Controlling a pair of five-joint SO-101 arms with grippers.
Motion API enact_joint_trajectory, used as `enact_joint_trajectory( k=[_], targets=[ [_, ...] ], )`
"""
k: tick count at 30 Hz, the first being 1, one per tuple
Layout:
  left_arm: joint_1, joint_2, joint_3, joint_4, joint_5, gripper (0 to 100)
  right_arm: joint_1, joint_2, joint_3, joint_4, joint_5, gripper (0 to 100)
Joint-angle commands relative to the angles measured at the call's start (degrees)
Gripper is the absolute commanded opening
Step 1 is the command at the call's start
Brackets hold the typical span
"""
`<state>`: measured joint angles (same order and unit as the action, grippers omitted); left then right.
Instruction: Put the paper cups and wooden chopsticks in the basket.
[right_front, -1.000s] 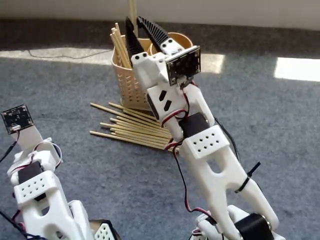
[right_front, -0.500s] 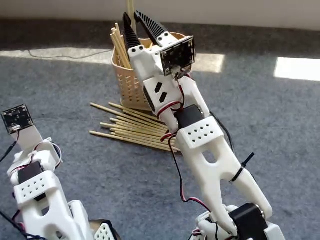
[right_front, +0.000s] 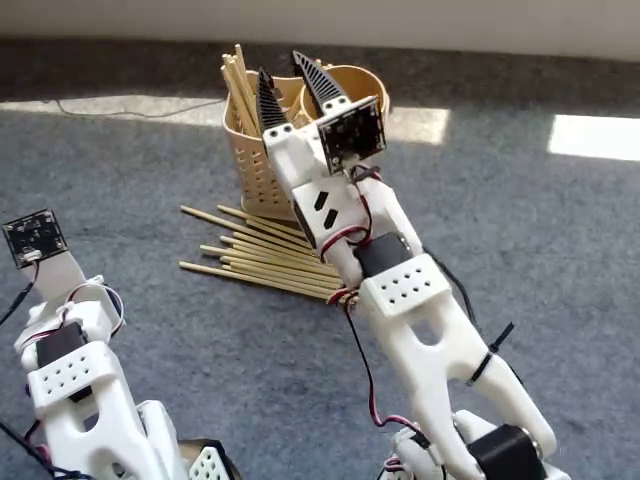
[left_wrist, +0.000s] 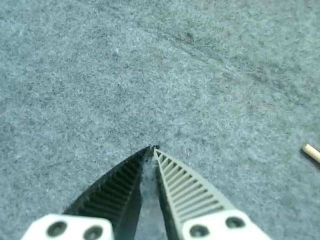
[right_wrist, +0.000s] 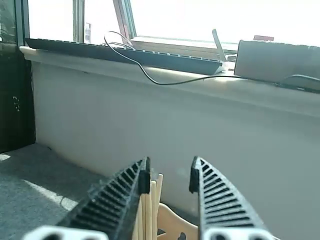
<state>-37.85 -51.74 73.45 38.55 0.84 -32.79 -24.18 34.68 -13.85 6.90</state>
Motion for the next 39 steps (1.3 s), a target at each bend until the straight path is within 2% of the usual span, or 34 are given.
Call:
enact_joint_trajectory(
  k=[1, 17, 21, 26, 32, 39],
  targets=[
    [-0.40, -0.92, -0.48, -0.97, -0.44, 0, -0.75, -9.89, 1.63, 6.20, -0.09, 13.7],
    [-0.31, -0.84, -0.48, -0.97, -0.44, 0, -0.40, -46.55, 19.91, 38.11, -0.09, 13.7],
    [-0.22, -0.84, -0.48, -0.97, -0.44, 0, 2.59, -54.29, 23.69, 46.20, -0.09, 13.7],
    [-0.22, -0.84, -0.48, -0.97, -0.44, 0, 8.66, -63.16, 29.05, 51.30, -0.35, 13.7],
    [-0.22, -0.84, -0.48, -0.97, -0.44, 0, 9.63, -72.84, 34.77, 56.57, -0.35, 13.7],
    [-0.40, -0.84, -0.48, -0.97, -0.44, 0, 14.02, -81.27, 40.40, 63.52, -0.53, 13.7]
  ],
)
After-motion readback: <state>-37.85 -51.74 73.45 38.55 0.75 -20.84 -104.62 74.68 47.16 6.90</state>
